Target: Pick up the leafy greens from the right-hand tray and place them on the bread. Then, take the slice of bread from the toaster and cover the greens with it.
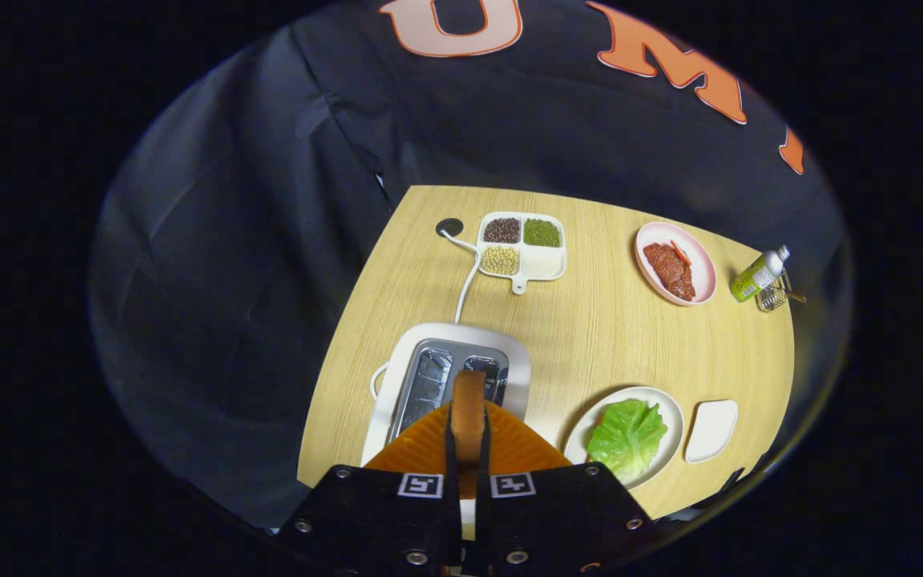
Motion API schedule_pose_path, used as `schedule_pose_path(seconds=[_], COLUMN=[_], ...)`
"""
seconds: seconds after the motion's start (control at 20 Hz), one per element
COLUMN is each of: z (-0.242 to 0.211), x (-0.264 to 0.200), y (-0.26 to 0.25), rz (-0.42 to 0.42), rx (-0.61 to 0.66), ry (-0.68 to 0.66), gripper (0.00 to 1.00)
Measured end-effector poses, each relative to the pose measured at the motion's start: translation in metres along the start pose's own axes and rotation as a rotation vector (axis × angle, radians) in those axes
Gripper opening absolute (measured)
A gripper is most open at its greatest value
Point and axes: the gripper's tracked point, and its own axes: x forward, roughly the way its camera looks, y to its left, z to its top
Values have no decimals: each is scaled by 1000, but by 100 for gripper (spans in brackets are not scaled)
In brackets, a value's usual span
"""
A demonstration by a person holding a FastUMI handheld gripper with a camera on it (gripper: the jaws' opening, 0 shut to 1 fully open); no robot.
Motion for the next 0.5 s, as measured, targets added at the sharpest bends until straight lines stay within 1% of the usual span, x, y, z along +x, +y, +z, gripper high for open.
schedule_pose_path(seconds=[0.3, 0.5], z=[24, 18], x=[-56, -78], y=[-24, -63], rz=[40, 36], rx=[24, 53], ry=[-105, -129], gripper=[7, 7])
